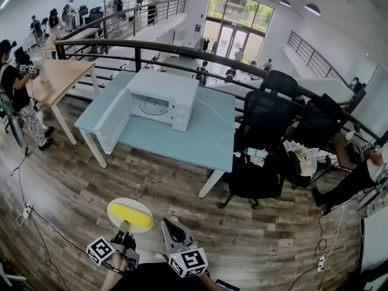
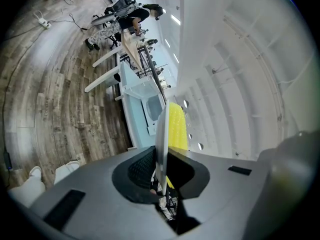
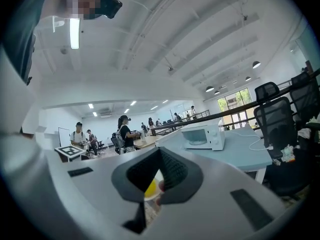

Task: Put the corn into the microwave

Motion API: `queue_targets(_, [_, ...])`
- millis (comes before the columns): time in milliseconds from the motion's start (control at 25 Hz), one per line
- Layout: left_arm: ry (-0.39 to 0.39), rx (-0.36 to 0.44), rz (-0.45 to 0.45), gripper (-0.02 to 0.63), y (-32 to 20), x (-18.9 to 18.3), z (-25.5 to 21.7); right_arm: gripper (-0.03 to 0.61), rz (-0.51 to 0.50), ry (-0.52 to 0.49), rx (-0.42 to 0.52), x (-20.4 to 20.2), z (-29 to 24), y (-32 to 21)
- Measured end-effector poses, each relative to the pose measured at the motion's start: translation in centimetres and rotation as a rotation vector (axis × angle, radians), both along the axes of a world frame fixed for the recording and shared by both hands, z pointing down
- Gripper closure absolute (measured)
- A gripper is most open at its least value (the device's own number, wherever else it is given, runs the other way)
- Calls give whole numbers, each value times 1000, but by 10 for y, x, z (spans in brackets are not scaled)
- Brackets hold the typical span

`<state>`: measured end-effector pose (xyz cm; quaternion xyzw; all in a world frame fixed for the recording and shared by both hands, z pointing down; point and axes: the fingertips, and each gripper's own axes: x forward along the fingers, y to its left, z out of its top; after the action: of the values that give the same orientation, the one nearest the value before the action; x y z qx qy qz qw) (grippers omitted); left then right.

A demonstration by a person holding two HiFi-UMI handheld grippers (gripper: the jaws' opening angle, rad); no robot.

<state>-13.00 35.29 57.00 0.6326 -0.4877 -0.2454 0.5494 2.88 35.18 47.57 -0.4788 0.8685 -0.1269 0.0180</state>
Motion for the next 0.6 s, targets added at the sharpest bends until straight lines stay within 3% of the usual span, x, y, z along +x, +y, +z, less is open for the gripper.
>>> queue_targets(600, [-16, -2, -40, 580, -50, -19, 7, 571, -49, 3, -33, -16, 14, -62])
